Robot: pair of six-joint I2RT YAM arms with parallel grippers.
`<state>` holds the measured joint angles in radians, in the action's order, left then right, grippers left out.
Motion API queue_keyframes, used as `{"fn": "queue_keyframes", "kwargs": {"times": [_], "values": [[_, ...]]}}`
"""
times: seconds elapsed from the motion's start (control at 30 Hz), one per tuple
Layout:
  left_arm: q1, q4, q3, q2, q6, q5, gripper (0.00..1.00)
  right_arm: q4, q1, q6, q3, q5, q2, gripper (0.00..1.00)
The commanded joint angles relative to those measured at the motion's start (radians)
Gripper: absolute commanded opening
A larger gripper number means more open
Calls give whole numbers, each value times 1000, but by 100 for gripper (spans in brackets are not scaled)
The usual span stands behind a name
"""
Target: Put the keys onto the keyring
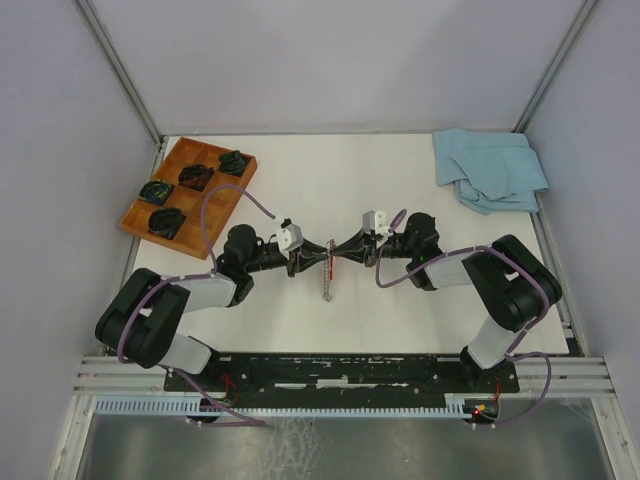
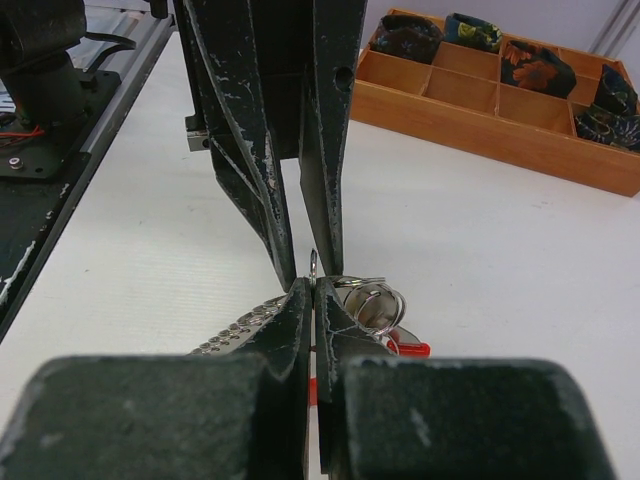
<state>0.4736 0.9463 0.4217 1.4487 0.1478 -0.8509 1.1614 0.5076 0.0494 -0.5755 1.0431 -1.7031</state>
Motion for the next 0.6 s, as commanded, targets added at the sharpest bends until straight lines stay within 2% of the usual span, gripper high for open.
{"fn": "queue_keyframes", "kwargs": {"times": [0.0, 0.57], "values": [[-7, -16, 41, -31, 77, -32, 27, 37, -4, -18, -17, 49, 3, 1], [-7, -26, 55, -38, 90, -73, 23, 9, -3, -17, -32, 74, 2, 1]]}}
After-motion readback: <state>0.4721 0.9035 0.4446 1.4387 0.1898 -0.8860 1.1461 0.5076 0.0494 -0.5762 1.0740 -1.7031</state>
